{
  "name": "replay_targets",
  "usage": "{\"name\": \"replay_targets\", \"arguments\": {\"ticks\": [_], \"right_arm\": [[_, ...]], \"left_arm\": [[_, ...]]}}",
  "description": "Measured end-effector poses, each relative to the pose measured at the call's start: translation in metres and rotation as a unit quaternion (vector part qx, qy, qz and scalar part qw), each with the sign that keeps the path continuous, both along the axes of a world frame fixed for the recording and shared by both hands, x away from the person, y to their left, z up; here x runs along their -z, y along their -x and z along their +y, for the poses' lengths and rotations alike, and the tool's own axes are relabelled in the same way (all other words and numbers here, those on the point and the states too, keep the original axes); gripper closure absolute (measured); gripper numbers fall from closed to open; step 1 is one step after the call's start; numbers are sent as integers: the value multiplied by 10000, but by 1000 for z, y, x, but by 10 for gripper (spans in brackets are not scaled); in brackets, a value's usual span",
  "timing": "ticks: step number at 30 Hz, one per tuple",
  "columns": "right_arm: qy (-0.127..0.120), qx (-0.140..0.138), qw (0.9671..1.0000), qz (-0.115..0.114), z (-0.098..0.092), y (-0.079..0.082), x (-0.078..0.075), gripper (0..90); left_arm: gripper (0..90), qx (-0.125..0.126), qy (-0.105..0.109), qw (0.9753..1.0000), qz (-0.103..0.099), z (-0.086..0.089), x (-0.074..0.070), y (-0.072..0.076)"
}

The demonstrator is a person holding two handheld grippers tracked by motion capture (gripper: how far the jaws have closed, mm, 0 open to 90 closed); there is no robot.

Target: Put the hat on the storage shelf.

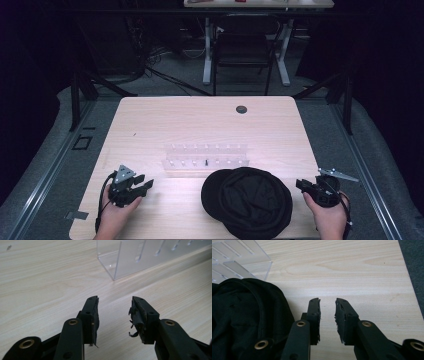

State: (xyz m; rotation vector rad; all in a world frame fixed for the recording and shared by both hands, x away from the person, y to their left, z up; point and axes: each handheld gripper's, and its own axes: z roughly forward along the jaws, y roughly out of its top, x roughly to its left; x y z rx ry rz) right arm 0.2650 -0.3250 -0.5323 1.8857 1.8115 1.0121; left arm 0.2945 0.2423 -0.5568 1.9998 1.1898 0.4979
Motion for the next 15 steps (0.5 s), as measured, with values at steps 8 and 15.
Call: {"name": "replay_targets", "arguments": {"ticks": [8, 15], "right_arm": [[27, -225, 9994, 279, 7, -1, -8, 717], [204, -370, 9976, 542, 15, 4, -19, 689]], "left_arm": [[600, 17, 27, 10000, 78, -1, 0, 2], [610, 75, 68, 9999, 102, -1, -1, 3]]}}
